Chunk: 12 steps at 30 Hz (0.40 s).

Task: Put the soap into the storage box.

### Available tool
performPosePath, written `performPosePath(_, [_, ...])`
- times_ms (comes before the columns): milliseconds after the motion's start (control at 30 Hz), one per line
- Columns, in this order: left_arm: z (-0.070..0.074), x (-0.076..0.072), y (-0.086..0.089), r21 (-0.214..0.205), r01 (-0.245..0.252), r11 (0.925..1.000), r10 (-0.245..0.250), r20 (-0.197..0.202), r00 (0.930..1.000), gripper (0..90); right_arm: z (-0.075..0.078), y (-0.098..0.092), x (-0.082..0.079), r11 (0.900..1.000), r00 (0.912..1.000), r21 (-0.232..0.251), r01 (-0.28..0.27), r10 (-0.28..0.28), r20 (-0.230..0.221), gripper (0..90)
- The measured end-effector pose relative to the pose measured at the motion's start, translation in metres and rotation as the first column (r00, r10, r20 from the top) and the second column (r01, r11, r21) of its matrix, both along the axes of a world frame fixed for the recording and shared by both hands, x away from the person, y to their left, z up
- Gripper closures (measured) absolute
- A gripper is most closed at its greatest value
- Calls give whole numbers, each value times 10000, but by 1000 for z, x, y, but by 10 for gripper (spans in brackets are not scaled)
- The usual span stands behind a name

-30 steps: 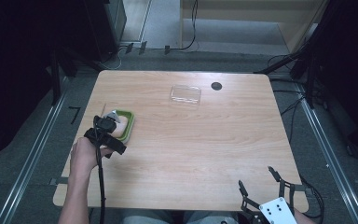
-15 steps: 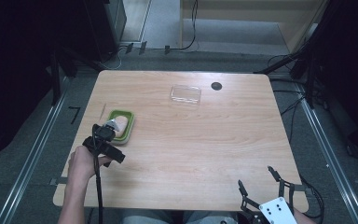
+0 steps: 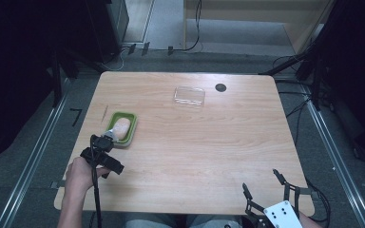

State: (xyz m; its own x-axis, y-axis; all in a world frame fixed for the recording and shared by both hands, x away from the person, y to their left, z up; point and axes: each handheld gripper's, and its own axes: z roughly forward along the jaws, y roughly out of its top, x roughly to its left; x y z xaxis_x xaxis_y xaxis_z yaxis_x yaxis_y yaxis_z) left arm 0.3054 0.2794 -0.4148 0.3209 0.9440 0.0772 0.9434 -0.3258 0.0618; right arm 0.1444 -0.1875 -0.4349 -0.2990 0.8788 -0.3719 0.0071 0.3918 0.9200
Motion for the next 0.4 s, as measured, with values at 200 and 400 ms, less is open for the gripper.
performPosePath(200, [-8, -9, 4, -55, -73, 10000, 72, -193, 9998, 103, 0, 0, 0, 10000, 10000, -5, -23, 23, 17, 131])
performPosePath(400, [-16, -11, 9, -14, -224, 9997, 223, -294, 9993, 102, 0, 0, 0, 10000, 10000, 40, 19, -19, -8, 131])
